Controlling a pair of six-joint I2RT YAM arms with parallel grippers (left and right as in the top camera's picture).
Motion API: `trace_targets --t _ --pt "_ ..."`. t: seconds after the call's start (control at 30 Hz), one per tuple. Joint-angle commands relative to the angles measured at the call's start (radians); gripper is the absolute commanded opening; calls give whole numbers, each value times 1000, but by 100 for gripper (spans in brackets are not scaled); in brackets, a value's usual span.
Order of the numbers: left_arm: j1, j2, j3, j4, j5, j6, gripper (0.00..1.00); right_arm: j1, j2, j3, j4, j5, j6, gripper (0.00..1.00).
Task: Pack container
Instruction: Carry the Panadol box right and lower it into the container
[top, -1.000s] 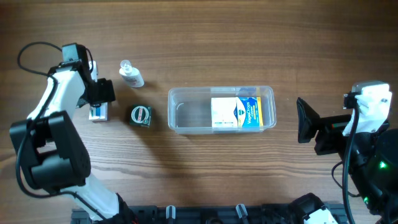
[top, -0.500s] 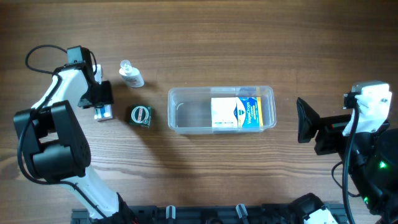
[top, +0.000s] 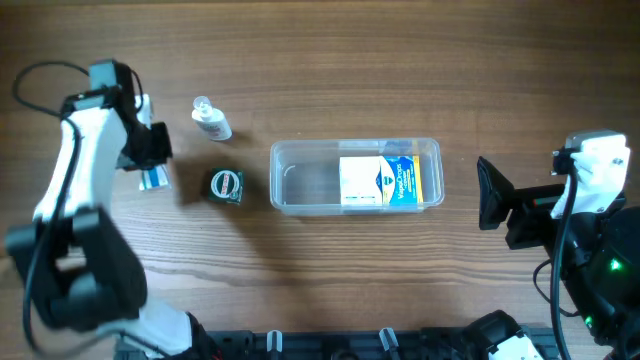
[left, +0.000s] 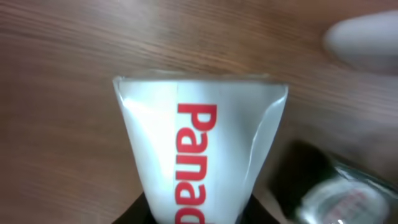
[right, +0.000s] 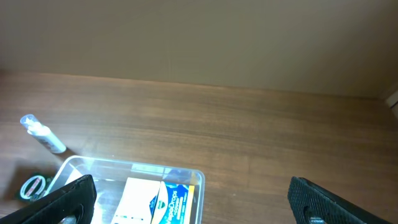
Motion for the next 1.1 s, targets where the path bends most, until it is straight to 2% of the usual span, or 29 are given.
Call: trace_targets --t 0.0,0.2,0.33,0.5,0.63,0.8,0.87,0.9,1.07 --pt "-59 -175 36 -50 -1 -29 31 -4 5 0 2 -12 -20 100" --pt "-226 -370 36 -68 64 -27 37 -4 5 0 2 -12 -20 100" --pt "-404 -422 36 -8 86 4 32 -4 5 0 2 -12 -20 100" --pt "-607 -375 35 29 100 208 33 -4 5 0 2 -12 -20 100" --pt "-727 -303 34 23 100 410 42 -4 5 0 2 -12 -20 100" --pt "-792 -175 34 55 99 585 45 -4 5 0 2 -12 -20 100" --pt "-793 -120 34 74 98 633 43 -4 5 0 2 -12 -20 100" --pt "-793 -93 34 91 92 648 37 -4 5 0 2 -12 -20 100" --pt "-793 -12 34 128 65 675 31 -4 5 0 2 -12 -20 100"
